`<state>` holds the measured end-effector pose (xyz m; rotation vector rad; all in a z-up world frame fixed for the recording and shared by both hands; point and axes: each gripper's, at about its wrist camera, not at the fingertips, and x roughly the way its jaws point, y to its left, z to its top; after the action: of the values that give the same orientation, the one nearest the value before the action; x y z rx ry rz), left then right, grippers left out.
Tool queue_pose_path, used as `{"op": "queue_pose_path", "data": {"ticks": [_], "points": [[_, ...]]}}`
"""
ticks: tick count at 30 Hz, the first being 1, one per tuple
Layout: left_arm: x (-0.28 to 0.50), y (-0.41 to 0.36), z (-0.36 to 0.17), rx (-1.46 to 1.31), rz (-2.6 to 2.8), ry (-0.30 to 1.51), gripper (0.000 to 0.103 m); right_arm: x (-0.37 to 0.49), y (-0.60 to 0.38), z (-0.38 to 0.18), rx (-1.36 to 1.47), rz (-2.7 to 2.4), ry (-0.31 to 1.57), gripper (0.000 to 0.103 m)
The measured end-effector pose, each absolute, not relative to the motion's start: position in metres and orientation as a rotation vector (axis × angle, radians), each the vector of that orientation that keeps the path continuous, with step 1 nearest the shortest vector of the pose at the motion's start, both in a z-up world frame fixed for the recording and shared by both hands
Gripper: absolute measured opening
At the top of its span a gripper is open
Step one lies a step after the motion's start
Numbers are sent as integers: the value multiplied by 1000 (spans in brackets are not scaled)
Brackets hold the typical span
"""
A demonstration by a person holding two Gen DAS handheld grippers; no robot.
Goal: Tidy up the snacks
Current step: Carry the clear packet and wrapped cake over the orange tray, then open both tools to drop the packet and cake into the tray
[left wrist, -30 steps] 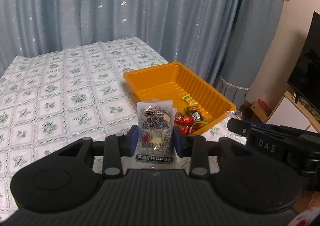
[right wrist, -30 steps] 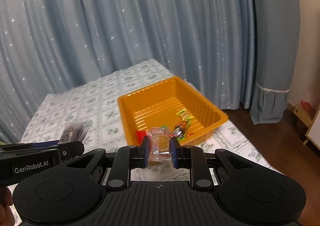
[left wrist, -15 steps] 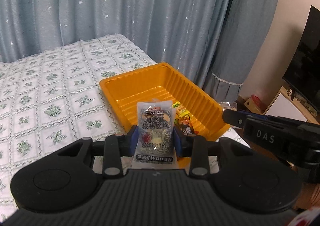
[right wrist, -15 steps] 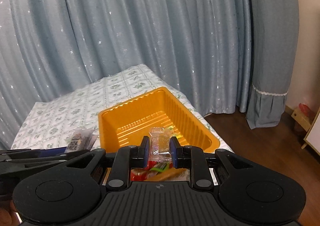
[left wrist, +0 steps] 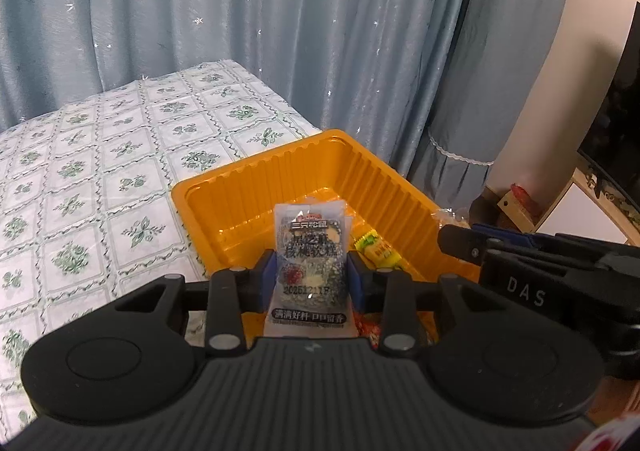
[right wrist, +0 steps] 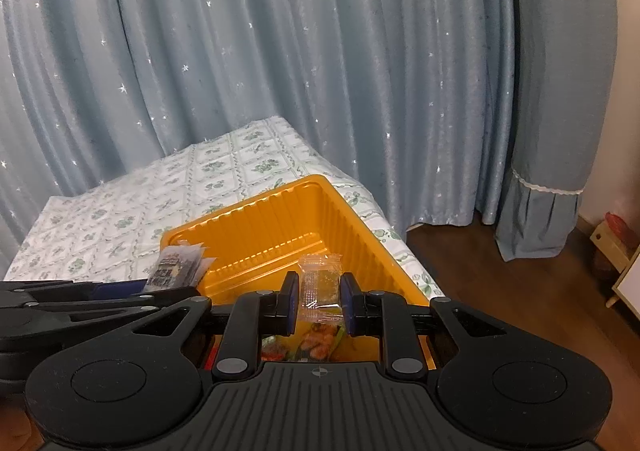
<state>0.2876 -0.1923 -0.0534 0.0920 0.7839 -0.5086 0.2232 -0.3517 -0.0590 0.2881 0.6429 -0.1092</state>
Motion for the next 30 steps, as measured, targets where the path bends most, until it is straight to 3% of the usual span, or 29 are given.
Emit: {"op": "queue_pose_path", "data": {"ticks": [12,13,15,30], "points": [[318,-200,-68,86,-533,795,34,247,-358,-73,298,-116,663,22],[319,-199,-68,72,-547,790,37,248,-358,-74,299,-116,664,22],[321,-196,-67,59,-554,778,50,248,-358,-74,301,-119,662,22],[312,-173,-64,99,-476,780,54,251,-350,-70,314,-85,655,22]]}}
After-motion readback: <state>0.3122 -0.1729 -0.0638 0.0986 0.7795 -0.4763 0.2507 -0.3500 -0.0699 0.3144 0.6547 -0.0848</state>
